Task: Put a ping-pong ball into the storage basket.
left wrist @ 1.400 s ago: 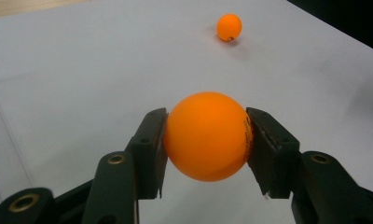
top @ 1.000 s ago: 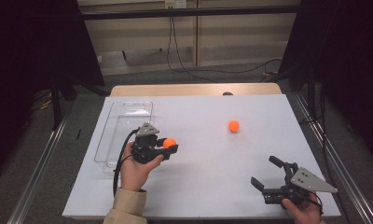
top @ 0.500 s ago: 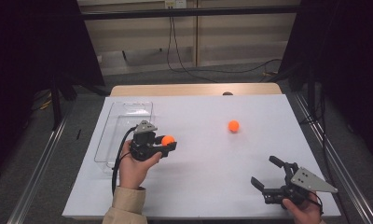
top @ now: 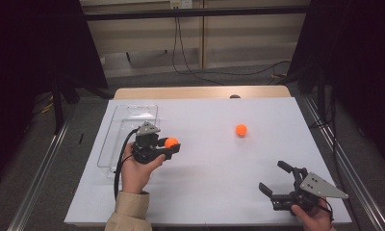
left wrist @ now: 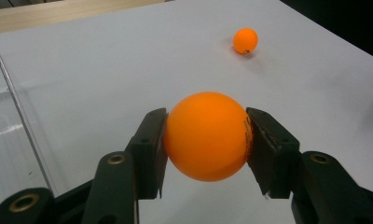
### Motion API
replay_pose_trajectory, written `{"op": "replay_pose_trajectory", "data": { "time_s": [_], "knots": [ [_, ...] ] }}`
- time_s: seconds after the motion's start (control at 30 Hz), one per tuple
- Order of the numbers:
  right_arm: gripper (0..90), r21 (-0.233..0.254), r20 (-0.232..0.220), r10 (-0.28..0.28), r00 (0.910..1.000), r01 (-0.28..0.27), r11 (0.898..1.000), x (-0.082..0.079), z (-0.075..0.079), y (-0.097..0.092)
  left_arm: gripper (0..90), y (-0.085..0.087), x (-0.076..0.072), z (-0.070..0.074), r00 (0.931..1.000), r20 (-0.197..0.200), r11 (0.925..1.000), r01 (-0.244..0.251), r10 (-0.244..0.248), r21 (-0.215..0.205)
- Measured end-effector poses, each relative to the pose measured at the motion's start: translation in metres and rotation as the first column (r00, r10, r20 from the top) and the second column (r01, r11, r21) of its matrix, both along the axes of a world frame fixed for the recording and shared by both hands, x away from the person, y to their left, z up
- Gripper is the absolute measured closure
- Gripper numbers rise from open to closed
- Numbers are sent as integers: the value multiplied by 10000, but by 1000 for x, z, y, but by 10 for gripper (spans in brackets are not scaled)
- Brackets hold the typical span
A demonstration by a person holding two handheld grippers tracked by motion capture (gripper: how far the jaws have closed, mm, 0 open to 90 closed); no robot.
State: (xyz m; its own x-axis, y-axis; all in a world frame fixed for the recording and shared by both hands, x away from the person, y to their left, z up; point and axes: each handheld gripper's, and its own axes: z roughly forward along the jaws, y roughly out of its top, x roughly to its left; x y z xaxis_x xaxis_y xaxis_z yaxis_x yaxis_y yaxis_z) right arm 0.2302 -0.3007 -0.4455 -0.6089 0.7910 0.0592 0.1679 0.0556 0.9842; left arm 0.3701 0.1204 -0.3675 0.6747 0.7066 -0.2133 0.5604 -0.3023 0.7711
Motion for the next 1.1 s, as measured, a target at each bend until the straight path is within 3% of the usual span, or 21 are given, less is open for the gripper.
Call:
{"op": "replay_pose_trajectory", "data": {
  "time_s": [0.6,1.1],
  "knots": [
    [18,19,-2,-5,10000,5,10000,0,0,0,510,6,7,2,9993,-88,9993,-363,363,-45],
    [18,34,2,6,10000,-6,10000,0,0,0,510,11,14,0,9978,-47,9976,-655,656,243]
  ]
}}
